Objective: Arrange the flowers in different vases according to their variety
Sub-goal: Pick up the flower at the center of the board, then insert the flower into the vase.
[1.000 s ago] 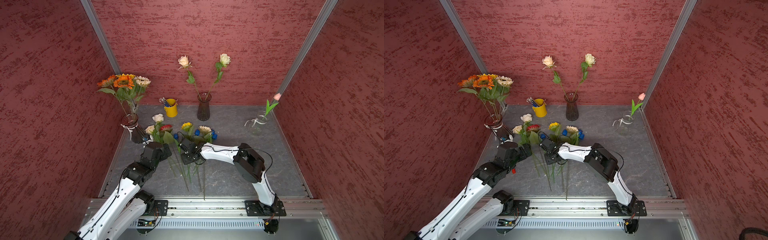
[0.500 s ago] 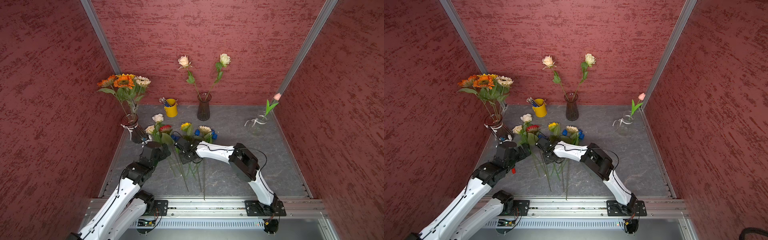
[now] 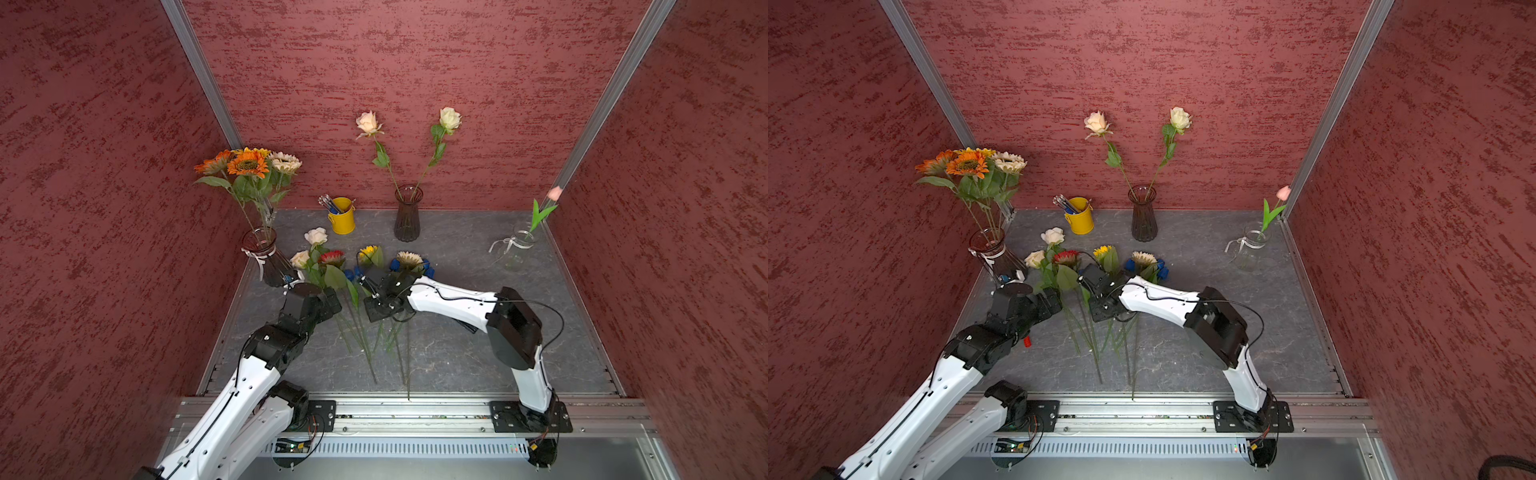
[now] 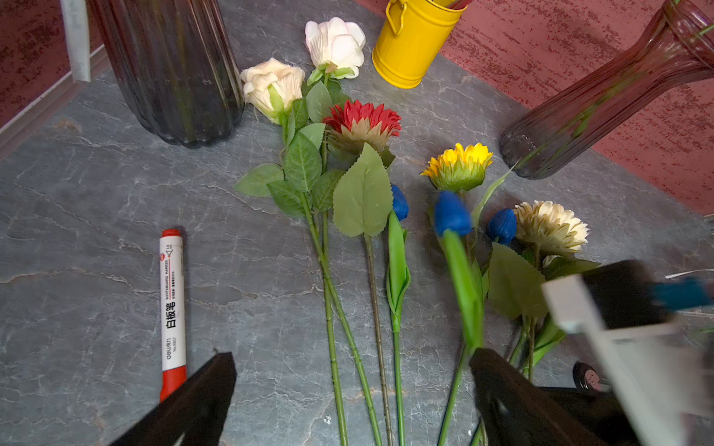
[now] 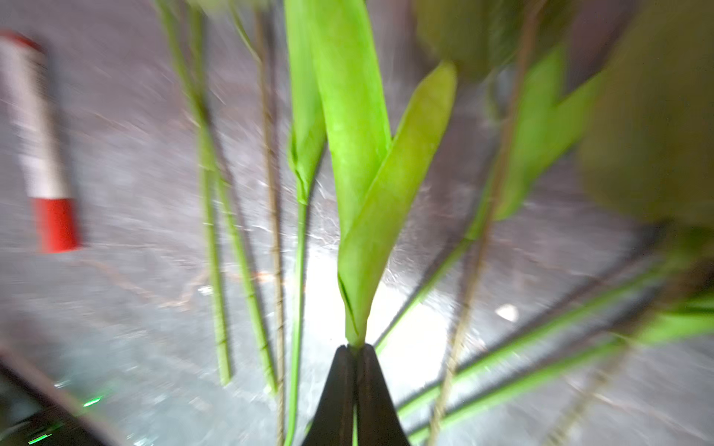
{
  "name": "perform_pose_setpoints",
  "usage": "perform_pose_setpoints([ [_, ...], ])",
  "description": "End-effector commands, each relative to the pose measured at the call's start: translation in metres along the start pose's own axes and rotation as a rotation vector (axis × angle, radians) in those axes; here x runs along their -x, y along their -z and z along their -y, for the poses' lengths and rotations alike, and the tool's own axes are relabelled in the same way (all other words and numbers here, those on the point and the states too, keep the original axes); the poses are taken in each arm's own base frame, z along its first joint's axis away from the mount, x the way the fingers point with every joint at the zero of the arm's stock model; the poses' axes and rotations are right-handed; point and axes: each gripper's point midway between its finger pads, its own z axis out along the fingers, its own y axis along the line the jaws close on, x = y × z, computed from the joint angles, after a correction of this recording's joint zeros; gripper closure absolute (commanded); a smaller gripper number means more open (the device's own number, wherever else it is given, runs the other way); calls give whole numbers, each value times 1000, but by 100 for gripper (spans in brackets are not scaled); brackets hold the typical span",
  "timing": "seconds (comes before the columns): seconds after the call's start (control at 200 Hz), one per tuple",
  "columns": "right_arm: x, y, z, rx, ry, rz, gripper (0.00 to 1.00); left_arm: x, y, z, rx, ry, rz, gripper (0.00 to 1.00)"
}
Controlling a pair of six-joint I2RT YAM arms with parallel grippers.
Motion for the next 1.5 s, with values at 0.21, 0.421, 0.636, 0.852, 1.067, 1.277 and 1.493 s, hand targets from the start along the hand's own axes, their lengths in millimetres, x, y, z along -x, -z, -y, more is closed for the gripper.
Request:
perform_pose_setpoints([
  [0.21, 85, 152, 89, -64, -70, 378, 100, -21, -17, 7, -40, 55, -107, 0],
  [0.421, 108, 242, 184, -218, -91, 623, 100, -57, -42, -3, -44, 186, -288, 9],
  [0.636, 113, 281, 246, -314, -128, 686, 100, -66, -65, -15, -48, 270, -433, 44],
  [0.852, 113, 302, 274, -367, -151, 747, 100, -56, -87, -6, -95, 241, -444, 66],
  [1.067, 110, 321, 289, -412, -161, 783, 100, -53, -109, -4, -80, 219, -471, 66],
  [1.277, 110, 349, 316, -514, -165, 847, 100, -61, -122, -8, -51, 215, -518, 67],
  [1.493, 124, 375, 357, -561, -167, 1042, 100, -59, -121, -8, -53, 214, -509, 67],
])
